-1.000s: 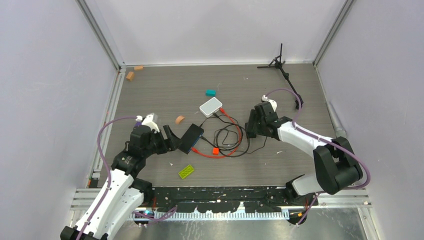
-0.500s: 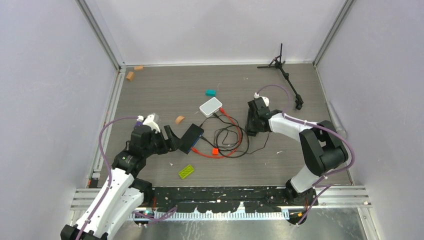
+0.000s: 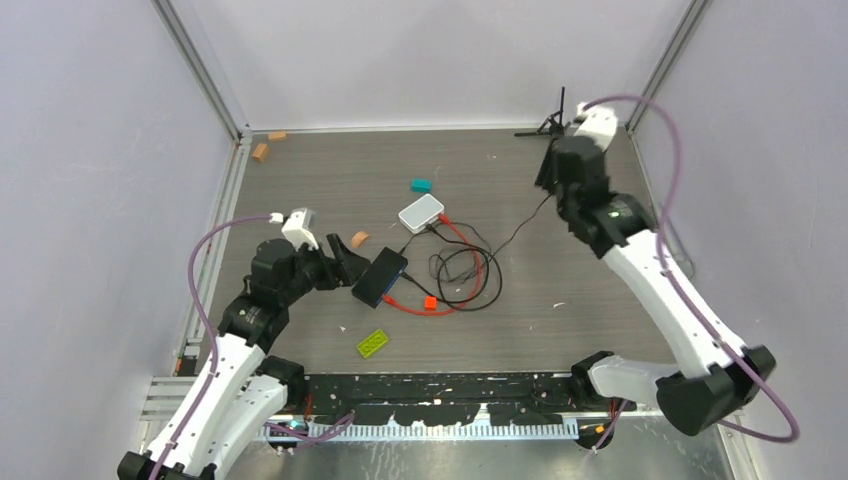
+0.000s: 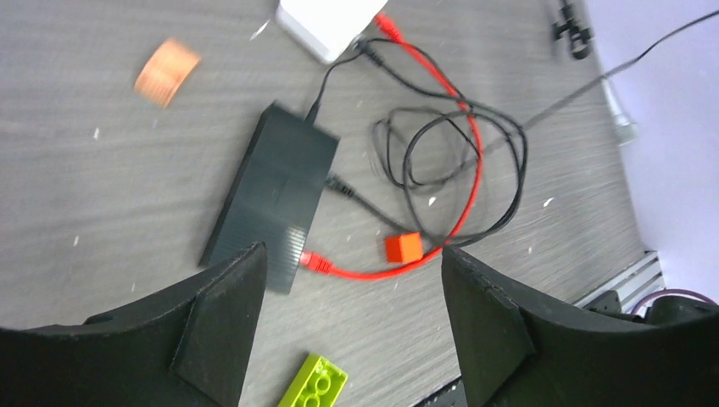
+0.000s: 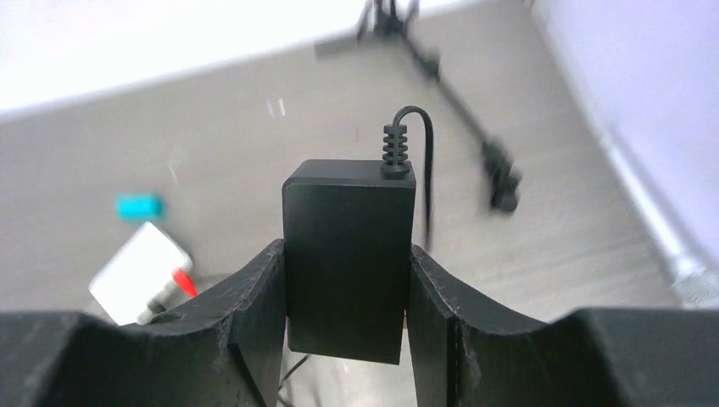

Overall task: Insert the plug into the switch port
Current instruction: Pick up the power from the center of the board.

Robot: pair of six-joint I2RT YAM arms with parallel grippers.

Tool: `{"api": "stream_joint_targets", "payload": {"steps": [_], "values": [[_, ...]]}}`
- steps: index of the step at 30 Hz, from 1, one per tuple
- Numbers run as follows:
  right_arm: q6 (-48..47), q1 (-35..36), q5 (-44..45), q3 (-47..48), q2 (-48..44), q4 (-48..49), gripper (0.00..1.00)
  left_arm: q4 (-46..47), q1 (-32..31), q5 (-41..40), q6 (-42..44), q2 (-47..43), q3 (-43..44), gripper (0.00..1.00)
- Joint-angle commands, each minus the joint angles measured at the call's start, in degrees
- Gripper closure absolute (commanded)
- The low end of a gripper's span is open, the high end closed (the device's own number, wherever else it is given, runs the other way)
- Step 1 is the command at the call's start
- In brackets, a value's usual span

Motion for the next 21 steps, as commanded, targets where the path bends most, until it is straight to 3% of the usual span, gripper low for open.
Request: {"api": "stream_joint_targets", "payload": {"steps": [1, 5, 9, 11, 17, 21], "values": [[-7.97, -0.17, 9.45, 17.48, -4.24, -4.67, 0.99, 13.14, -0.37, 4.0, 2.71, 2.31, 3.67, 0.23], [-10.62, -0.04, 5.68, 35.33, -2.07, -10.12, 1.0, 18.55, -6.26, 0.06, 8.9, 6.32, 7.78, 0.23], [-10.2, -0.08, -2.38, 49.11, 1.02, -15.64, 1.0, 30.52, -21.69, -10.4, 22.81, 11.67, 9.04, 0.21], [-9.56, -0.04, -5.48, 53.08, 1.75, -16.51, 1.0, 37.66, -27.78, -11.9, 27.94, 16.44, 9.9, 0.19], [-7.21, -0.05, -12.54, 60.57, 3.02, -19.61, 1.0, 56.31, -35.95, -2.04, 32.88, 35.43, 17.96, 0.17], [-3.77, -0.12, -16.63, 60.21, 1.89, -20.32, 1.0, 63.87, -38.67, 2.92, 37.21, 47.3, 23.93, 0.16]]}}
